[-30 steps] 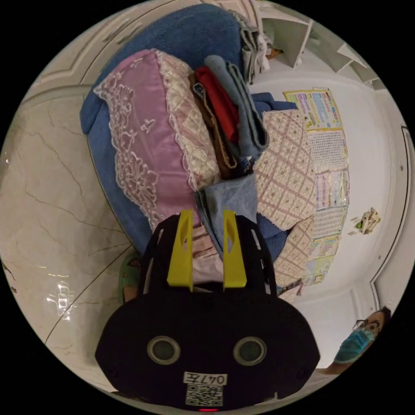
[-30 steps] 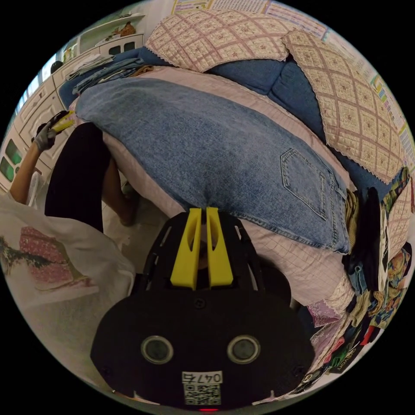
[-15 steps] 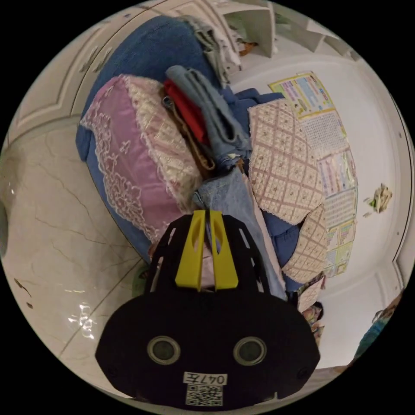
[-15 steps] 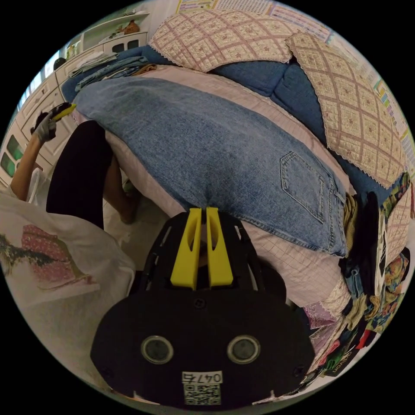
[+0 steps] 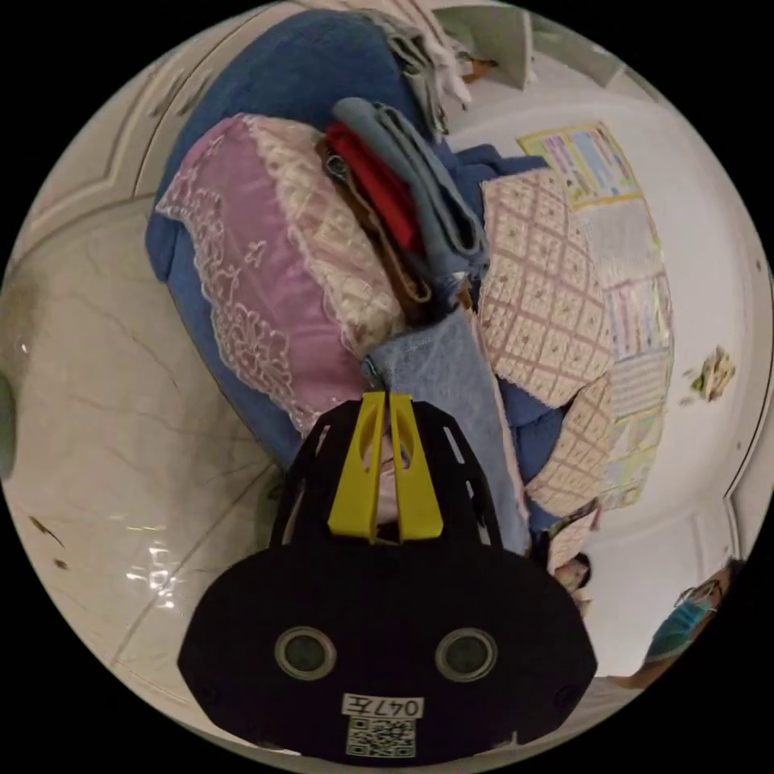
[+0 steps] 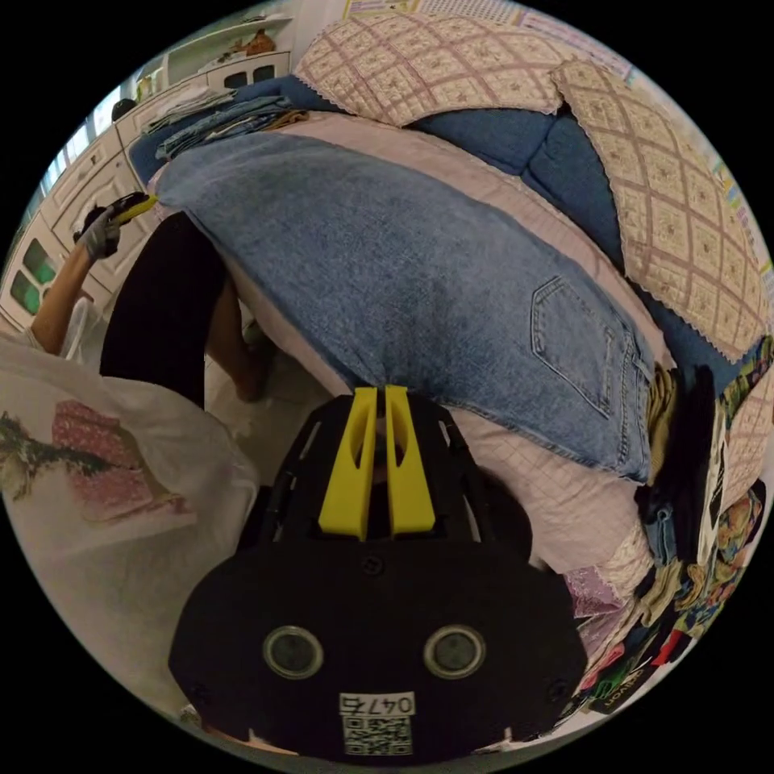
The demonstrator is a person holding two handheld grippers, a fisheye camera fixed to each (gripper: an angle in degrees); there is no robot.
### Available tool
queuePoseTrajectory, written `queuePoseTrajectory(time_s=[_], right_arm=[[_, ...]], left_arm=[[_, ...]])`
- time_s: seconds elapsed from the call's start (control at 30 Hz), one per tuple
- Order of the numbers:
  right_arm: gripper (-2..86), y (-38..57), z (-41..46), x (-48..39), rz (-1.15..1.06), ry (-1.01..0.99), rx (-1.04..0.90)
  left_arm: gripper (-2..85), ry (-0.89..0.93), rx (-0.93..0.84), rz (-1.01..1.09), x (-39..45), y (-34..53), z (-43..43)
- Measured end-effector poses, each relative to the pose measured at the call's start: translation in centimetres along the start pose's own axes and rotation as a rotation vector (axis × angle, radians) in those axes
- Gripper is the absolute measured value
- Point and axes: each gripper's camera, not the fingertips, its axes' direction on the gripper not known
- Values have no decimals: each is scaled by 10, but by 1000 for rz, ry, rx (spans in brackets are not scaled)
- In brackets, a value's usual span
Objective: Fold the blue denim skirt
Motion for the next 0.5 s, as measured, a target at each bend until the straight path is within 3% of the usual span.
queuePoseTrajectory(time_s=[0.27, 0.5], right_arm=[[15, -13, -16, 40, -25, -73, -90], [12, -1, -43, 84, 93, -155, 24]], left_arm=[[-10, -51, 9, 126, 72, -36, -23], [-10, -11, 12, 78, 106, -55, -38]])
